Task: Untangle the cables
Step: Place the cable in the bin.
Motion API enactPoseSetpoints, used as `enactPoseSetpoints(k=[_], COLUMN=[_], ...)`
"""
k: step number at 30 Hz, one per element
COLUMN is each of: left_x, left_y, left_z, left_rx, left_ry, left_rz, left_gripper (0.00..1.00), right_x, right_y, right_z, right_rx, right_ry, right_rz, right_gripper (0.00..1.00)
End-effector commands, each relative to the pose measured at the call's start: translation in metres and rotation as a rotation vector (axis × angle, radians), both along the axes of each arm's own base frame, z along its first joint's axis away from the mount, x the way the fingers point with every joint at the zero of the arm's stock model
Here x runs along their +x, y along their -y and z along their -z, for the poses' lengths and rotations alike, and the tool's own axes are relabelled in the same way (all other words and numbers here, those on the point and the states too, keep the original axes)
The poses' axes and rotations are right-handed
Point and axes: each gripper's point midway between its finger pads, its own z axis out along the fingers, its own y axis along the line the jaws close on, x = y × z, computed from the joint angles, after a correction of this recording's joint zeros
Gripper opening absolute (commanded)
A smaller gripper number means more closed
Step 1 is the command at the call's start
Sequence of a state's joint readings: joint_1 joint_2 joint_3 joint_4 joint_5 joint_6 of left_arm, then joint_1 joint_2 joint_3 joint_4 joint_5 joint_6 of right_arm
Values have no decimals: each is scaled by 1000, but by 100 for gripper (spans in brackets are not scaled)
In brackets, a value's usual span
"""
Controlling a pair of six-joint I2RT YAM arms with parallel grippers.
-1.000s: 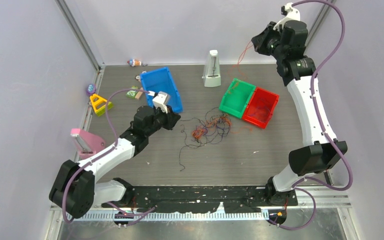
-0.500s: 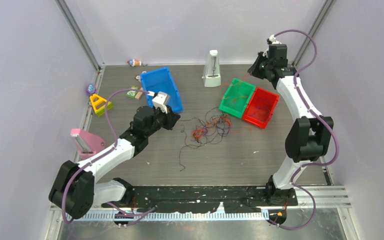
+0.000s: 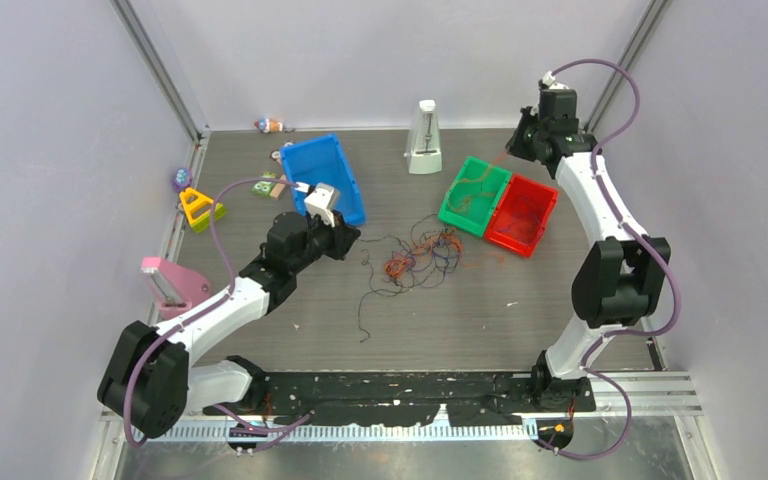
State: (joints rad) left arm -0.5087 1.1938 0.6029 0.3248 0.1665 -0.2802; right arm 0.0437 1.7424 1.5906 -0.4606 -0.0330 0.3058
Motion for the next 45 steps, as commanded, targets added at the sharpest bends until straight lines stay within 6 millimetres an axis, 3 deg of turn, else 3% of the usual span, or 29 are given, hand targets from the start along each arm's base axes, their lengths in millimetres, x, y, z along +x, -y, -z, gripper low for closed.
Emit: enactPoseSetpoints(k=[1, 5, 6, 10, 14, 23, 30, 37, 40, 42, 45], left_x=[7, 6, 6, 6, 6, 6, 5, 7, 7, 7, 8], left_y=[1, 1, 1, 1, 2, -1, -2, 0, 1, 1, 0], left_z=[-17, -17, -16, -17, -16, -17, -16, -15, -14, -14, -14], left_rx=[-20, -19, -19, -20, -20, -14, -13, -10, -6, -5, -3], left_ry=[63, 65, 64, 65, 62, 70, 69, 62, 59, 58, 57], left_rz=[-4, -4, -3, -2, 0, -12, -13, -6, -4, -4, -5], left_gripper=[13, 13, 13, 12, 12, 11, 11, 11, 11, 11, 12], right_x=[-6, -7, -6, -5, 1, 13, 27, 34, 34, 33, 28], right_y=[17, 20, 31, 35, 39, -2, -22, -51, -59, -62, -62], right_z=[-66, -72, -71, -54, -22, 3, 59, 117, 121, 113, 85], right_rx=[-13, -22, -26, -40, -80, -194, -226, -152, -117, -105, -96], right_ry=[159, 158, 155, 115, 48, 13, -83, -190, -199, -187, -140], right_rz=[45, 47, 68, 68, 96, 85, 73, 1, -25, -43, -53], right_gripper=[5, 6, 5, 6, 5, 5, 5, 5, 6, 12, 28])
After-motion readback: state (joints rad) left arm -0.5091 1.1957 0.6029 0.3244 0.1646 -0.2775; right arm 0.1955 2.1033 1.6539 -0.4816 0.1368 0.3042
